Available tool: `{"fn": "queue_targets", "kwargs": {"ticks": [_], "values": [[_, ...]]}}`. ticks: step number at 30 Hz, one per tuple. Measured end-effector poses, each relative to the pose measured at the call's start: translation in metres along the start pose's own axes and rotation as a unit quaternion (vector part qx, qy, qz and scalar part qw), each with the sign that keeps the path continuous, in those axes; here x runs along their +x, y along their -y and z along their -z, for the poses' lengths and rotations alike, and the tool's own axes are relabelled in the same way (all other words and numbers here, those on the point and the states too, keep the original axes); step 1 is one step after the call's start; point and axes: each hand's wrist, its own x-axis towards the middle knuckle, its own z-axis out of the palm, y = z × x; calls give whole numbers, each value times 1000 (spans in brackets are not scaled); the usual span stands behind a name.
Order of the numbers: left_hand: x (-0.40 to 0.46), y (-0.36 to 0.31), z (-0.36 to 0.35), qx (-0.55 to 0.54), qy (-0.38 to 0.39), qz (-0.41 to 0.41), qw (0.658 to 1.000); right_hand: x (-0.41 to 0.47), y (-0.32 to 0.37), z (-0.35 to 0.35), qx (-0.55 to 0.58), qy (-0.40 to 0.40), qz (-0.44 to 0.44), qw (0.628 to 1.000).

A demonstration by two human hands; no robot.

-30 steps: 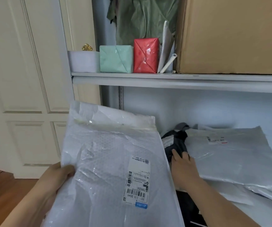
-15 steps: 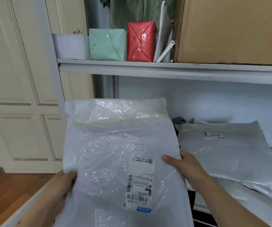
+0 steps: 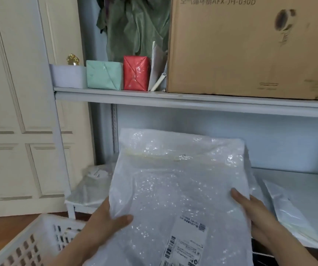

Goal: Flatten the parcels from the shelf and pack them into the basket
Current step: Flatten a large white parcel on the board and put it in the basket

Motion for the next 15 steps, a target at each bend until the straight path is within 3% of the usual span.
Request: {"fn": "queue_targets", "kwargs": {"ticks": [3,7,10,15], "values": [[-11,2,-25,38,52,2,998,-21,9,20,-26,-58,6,998],[-12,-11,-61,34,39,-32,998,-45,15,39,-38,-168,82,982],[-16,-27,-76,51,20,-47,997,-69,11,57,63,-205,105,971],[-23,7,-74,60,-9,70,996,-108,-30,86,244,-241,42,938]]}}
